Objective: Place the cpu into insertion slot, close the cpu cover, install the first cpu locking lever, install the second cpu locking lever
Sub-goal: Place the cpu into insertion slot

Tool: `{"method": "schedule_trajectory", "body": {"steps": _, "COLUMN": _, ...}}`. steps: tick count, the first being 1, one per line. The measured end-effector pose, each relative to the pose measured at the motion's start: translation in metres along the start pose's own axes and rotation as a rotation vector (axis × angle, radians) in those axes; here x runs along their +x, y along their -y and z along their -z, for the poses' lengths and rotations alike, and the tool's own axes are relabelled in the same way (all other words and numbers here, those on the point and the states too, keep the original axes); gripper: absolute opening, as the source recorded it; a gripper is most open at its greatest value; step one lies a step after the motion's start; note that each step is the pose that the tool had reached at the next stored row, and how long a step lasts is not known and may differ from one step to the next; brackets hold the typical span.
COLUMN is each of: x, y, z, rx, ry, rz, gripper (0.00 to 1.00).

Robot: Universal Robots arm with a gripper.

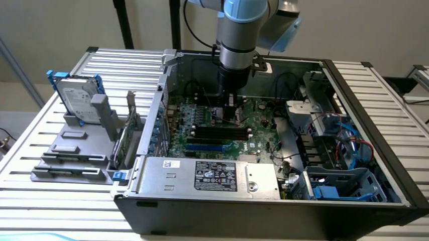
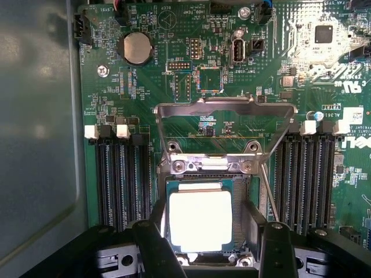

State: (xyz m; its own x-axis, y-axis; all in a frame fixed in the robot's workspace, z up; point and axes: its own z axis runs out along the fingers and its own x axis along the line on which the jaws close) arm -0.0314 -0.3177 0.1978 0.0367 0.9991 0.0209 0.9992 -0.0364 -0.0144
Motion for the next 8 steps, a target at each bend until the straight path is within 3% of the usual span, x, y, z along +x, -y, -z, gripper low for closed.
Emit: {"method": "schedule_trajectory", "body": {"steps": 8, "x": 0.0026, "y": 0.0001, "z": -0.0001, "rx": -0.0001, "ry": -0.0001, "rz": 0.000, "gripper": 0.62}}
